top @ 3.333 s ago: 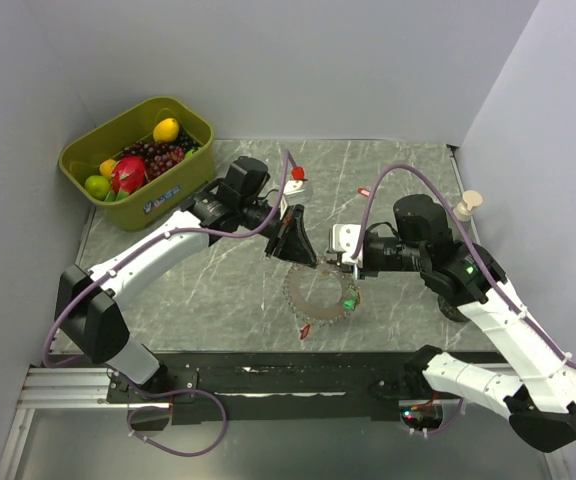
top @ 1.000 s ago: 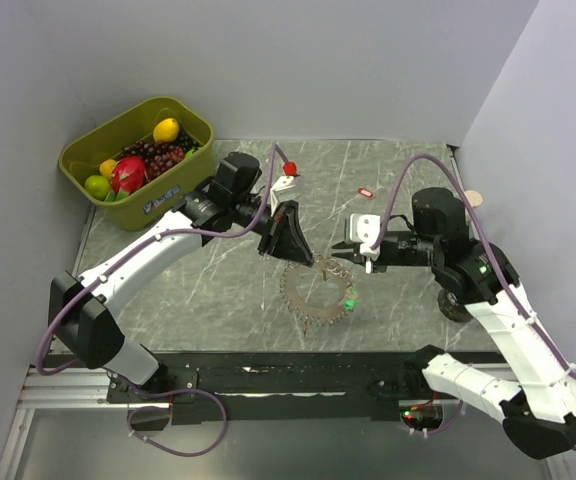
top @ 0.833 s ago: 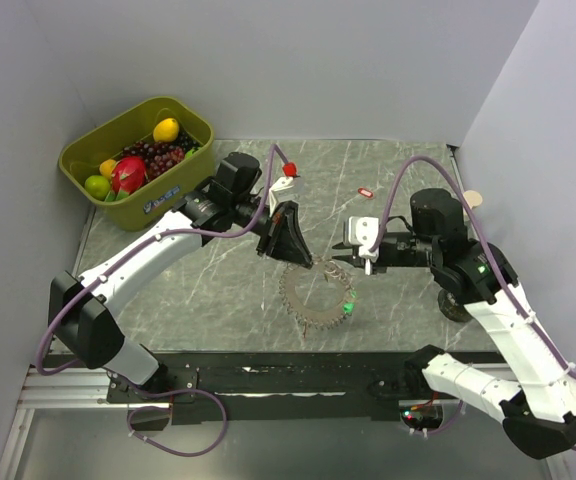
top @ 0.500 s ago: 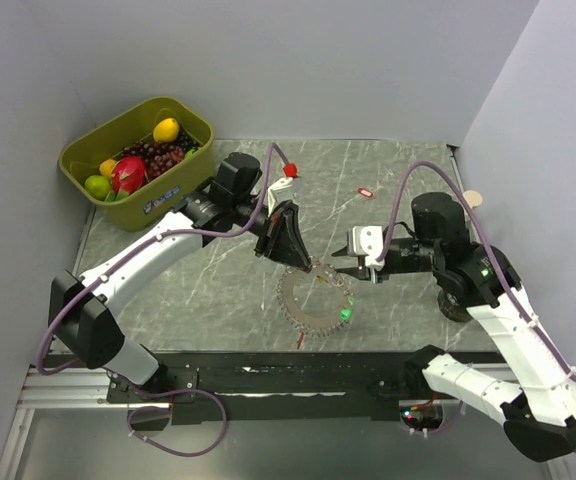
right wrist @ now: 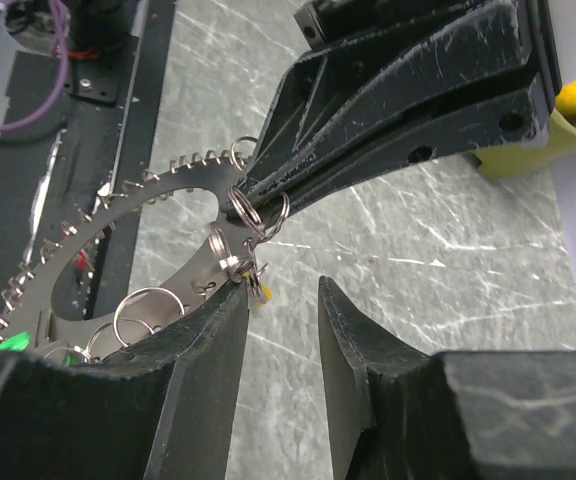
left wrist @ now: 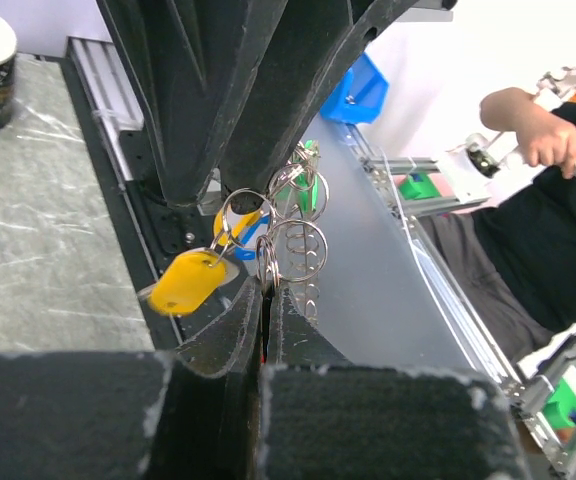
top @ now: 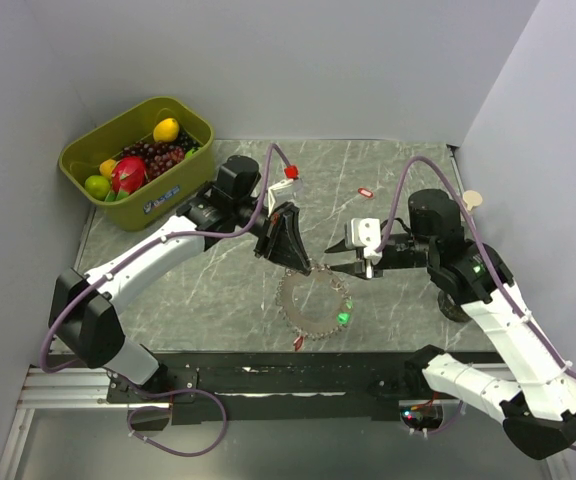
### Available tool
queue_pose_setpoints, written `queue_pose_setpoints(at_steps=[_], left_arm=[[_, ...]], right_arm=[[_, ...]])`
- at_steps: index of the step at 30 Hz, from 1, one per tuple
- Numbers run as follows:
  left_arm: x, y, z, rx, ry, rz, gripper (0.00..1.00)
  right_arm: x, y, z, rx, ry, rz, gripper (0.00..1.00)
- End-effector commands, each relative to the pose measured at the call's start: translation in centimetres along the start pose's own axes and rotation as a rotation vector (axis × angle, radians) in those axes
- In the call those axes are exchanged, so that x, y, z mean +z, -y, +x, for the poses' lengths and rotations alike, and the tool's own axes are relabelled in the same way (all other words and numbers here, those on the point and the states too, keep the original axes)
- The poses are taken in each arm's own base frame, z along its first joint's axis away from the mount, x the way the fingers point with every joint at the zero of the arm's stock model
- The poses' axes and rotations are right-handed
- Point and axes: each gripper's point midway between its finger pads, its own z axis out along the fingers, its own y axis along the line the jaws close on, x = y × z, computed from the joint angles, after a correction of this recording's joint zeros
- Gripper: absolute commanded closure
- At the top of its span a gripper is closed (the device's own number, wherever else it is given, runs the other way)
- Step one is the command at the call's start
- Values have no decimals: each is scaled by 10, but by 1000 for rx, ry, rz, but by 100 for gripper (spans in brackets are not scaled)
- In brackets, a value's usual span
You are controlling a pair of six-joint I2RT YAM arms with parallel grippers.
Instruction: Remove the keys from the keyring
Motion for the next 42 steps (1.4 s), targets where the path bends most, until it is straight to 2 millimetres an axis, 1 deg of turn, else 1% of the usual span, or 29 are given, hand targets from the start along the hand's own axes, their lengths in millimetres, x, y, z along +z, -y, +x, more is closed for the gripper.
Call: queue_pose_setpoints(at_steps=[1,3,7,9,11,12,13,16,18,19,22,26,28,32,36,39,42], left_arm=[[-1,11,-5,19,-4,82,99],[-1,10,-5,20,-4,83,99],[-1,9,-6,20,-2,77,99],[-1,9,-6,19,-2,77,99],[-1,9,-6,17,-2,77,99],[-1,8,-7,19,-2,76,99],[-1,8,-6,17,-2,76,99],[-1,8,-7,17,-1,74,99],[-1,8,-7,19,-1,74,99],[-1,9,-6,17,-2,76,99],[-1,10,-7,23,-1,76,99],[-2,12,-7,32,2,67,99],[-3,12,-8,37,4,61,99],[-7,13,-10,47,11,46,99],[-9,14,-11,58,16,35,99],[-9,12,-11,61,18,23,99],[-9,9,-11,60,19,13,82]], right_arm=[[-1,-8,-23,-33,81,-59,59],[-2,-14,-24,-37,91,-78,61],[-1,-23,-20,-24,96,-106,66],[0,-25,-19,-9,104,-116,71],[2,-24,-17,-8,110,-113,73],[3,-22,-16,5,109,-107,82],[5,-19,-17,2,115,-100,86],[7,-16,-14,2,104,-87,93],[6,-11,-11,-8,89,-64,96],[6,-9,-10,-15,80,-51,99],[2,-6,-11,-38,67,-25,100],[-10,11,-7,-77,3,82,100],[-14,13,-9,-89,-2,100,100],[-22,11,-10,-109,-22,118,100],[-30,8,-16,-122,-18,125,100],[-30,4,-22,-100,10,110,100],[-26,7,-26,-74,45,107,100]])
